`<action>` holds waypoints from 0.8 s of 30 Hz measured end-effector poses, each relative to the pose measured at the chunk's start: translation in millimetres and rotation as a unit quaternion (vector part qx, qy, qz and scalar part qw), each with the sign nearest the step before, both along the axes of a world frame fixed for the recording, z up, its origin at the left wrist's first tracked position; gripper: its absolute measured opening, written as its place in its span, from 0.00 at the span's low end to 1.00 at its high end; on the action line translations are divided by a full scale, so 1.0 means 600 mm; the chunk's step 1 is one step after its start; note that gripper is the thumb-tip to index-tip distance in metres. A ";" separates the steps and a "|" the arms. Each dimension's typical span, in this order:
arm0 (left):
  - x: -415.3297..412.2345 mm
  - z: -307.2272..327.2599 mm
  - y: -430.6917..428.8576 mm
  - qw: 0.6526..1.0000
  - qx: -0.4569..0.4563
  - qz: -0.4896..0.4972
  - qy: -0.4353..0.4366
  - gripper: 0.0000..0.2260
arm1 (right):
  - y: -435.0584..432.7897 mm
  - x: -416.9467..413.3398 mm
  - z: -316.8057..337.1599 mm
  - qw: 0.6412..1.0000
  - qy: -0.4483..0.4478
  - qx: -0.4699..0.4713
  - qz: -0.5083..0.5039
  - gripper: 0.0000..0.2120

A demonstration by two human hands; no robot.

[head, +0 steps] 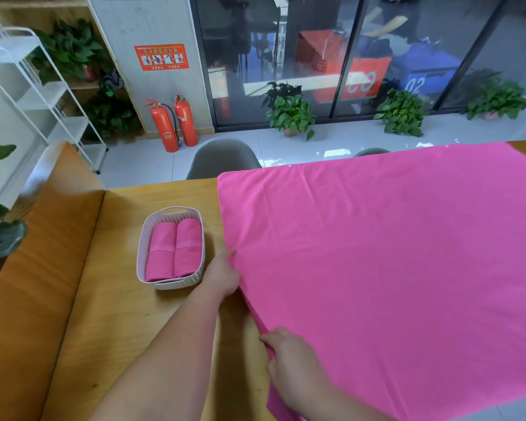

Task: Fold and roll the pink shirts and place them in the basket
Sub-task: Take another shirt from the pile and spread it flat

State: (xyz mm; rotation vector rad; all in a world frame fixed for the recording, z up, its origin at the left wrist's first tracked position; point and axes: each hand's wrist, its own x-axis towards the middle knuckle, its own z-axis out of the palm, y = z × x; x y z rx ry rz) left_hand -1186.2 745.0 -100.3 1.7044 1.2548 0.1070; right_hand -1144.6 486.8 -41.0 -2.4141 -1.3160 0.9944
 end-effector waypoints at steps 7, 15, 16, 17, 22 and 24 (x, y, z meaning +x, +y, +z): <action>0.057 0.102 -0.022 0.996 -0.027 0.025 -0.077 0.31 | -0.022 0.026 0.051 0.999 -0.028 0.037 -0.016 0.33; 0.174 0.212 -0.085 0.993 -0.023 -0.025 -0.113 0.35 | -0.078 0.106 0.166 0.987 -0.146 0.054 -0.037 0.36; 0.190 0.222 -0.093 0.992 -0.023 -0.030 -0.119 0.37 | -0.088 0.120 0.182 0.984 -0.162 0.056 -0.038 0.36; 0.207 0.234 -0.101 0.991 -0.021 -0.033 -0.127 0.38 | -0.098 0.136 0.196 0.982 -0.177 0.057 -0.039 0.37; 0.297 0.295 -0.154 0.989 0.006 -0.058 -0.135 0.39 | -0.158 0.224 0.248 0.975 -0.209 0.065 -0.042 0.43; 0.338 0.316 -0.183 0.988 0.019 -0.069 -0.139 0.39 | -0.186 0.262 0.265 0.972 -0.218 0.070 -0.046 0.46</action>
